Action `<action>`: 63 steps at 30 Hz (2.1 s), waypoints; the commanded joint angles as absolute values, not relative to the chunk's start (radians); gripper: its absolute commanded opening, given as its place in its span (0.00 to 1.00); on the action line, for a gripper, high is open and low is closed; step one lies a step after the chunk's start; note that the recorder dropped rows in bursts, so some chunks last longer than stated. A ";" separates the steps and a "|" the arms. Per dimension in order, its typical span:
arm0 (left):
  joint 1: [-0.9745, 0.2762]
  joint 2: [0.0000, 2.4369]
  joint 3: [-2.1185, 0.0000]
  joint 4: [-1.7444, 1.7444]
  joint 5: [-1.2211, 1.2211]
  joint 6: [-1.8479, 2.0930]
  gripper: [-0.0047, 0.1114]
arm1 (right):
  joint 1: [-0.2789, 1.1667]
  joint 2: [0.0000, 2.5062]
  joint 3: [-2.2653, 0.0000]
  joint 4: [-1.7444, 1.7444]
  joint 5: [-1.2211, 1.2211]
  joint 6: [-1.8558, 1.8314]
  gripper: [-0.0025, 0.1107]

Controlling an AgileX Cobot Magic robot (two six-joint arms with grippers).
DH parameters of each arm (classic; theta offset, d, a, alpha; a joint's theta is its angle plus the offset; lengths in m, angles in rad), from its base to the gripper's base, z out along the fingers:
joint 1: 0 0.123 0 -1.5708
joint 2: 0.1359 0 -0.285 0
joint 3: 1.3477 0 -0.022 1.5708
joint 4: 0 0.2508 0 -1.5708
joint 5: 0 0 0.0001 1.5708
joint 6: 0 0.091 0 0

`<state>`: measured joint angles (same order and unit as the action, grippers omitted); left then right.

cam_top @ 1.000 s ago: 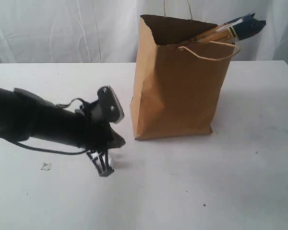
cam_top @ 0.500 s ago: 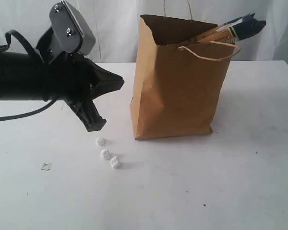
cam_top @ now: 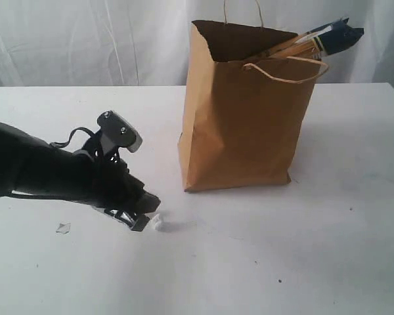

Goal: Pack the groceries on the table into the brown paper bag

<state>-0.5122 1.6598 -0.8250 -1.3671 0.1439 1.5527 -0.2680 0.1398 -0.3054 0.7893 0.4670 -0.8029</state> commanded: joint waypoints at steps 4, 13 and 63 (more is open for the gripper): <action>-0.488 1.703 -0.833 -1.379 0.134 1.600 0.56 | -0.268 0.134 -0.300 0.794 0.464 -0.808 0.02; -0.488 1.788 -0.861 -1.378 0.146 1.683 0.54 | -0.268 0.134 -0.300 0.794 0.464 -0.808 0.02; -0.488 1.317 -0.984 -1.744 0.468 2.111 0.04 | -0.268 0.134 -0.300 0.794 0.464 -0.789 0.02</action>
<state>-0.4882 1.2927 -0.9362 -1.7122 0.4908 1.9586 -0.2680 0.1398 -0.3054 0.7893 0.4670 -0.7919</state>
